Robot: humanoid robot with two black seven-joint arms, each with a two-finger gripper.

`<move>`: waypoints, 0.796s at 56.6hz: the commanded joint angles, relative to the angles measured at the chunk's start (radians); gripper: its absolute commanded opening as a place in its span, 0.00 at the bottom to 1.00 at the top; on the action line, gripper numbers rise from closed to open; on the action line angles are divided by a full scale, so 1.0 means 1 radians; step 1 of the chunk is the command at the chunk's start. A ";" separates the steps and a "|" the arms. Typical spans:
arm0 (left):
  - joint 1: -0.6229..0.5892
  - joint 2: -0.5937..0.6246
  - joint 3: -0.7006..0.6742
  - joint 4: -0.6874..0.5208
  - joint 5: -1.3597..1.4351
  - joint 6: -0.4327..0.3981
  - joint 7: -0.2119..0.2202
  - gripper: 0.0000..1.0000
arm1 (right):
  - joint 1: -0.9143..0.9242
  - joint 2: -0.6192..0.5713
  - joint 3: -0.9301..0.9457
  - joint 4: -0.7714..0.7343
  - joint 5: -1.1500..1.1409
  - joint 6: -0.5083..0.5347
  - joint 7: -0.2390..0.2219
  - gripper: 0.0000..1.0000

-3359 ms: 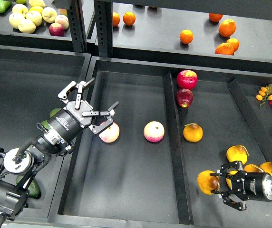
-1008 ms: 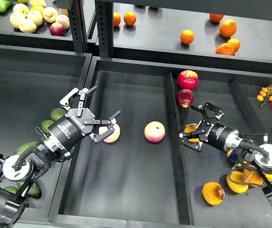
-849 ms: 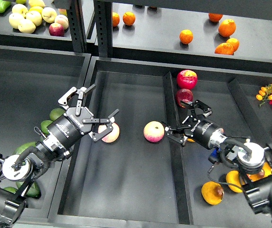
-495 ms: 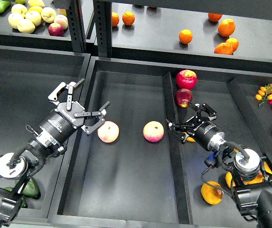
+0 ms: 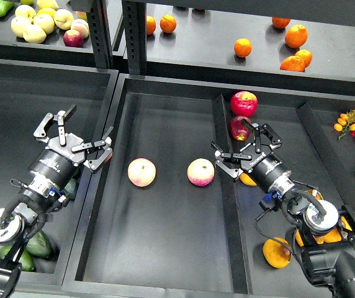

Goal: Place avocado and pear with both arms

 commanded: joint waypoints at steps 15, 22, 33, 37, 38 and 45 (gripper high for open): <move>-0.005 0.000 -0.012 -0.085 -0.001 -0.003 -0.075 0.99 | 0.003 0.000 0.066 0.074 0.025 0.001 0.113 1.00; 0.028 0.000 -0.011 -0.113 -0.001 -0.003 -0.108 0.99 | -0.048 0.000 0.070 0.097 0.026 0.003 0.191 1.00; 0.054 0.000 -0.014 -0.117 0.002 -0.003 -0.122 0.99 | -0.169 0.000 0.043 0.149 0.026 0.014 0.248 1.00; 0.076 0.000 -0.014 -0.119 0.008 -0.003 -0.142 0.99 | -0.204 0.000 0.001 0.187 0.026 0.024 0.265 1.00; 0.082 0.000 -0.014 -0.120 0.010 -0.005 -0.148 0.99 | -0.215 0.000 -0.011 0.198 0.026 0.029 0.272 1.00; 0.117 0.000 -0.014 -0.142 0.010 -0.005 -0.159 0.99 | -0.246 0.000 -0.049 0.235 0.026 0.046 0.323 1.00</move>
